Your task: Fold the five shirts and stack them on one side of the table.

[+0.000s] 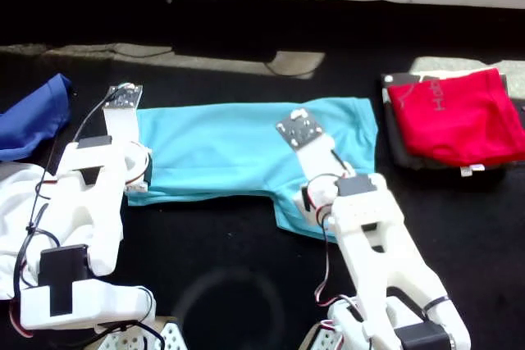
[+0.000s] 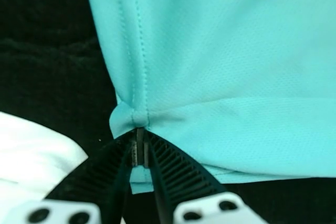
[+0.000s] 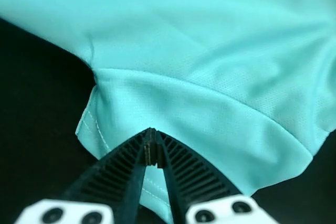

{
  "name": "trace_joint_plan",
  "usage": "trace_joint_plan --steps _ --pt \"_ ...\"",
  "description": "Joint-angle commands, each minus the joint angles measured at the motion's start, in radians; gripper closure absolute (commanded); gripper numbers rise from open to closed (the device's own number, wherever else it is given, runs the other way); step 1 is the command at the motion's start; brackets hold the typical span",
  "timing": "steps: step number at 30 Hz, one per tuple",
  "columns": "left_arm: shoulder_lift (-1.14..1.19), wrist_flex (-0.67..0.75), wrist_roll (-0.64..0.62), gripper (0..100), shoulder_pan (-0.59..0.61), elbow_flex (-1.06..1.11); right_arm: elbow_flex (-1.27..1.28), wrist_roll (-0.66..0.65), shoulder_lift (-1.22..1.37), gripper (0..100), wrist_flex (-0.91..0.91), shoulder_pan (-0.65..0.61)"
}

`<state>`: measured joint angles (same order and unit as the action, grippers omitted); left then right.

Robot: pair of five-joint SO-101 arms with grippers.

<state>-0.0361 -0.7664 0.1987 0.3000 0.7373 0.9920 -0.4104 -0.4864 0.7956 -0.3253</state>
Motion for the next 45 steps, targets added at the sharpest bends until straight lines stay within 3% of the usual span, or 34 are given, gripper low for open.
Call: trace_joint_plan --steps 1,11,17,21,26,29,37,45 --pt "0.001 0.026 0.003 99 0.013 0.010 0.062 0.008 -0.039 99.2 -0.077 -0.013" --pt "0.002 0.026 0.003 99 0.013 0.013 0.084 0.003 -0.016 99.2 -0.111 -0.039" --pt "0.004 0.026 0.003 99 0.013 0.013 0.065 0.003 0.191 99.2 -0.266 -0.044" --pt "0.004 0.026 0.003 99 0.013 0.013 -0.022 0.003 0.300 99.2 -0.278 -0.035" --pt "0.004 0.026 0.003 99 0.013 0.013 -0.058 0.006 0.228 99.2 -0.274 0.012" --pt "0.004 0.026 0.003 99 0.013 0.015 -0.054 0.003 0.139 99.2 -0.174 0.008" --pt "0.004 0.026 0.003 99 0.013 0.015 -0.042 0.008 -0.125 99.2 0.033 -0.096" --pt "0.004 0.026 0.003 99 0.013 0.013 0.134 0.008 -0.051 99.2 -0.136 -0.151"
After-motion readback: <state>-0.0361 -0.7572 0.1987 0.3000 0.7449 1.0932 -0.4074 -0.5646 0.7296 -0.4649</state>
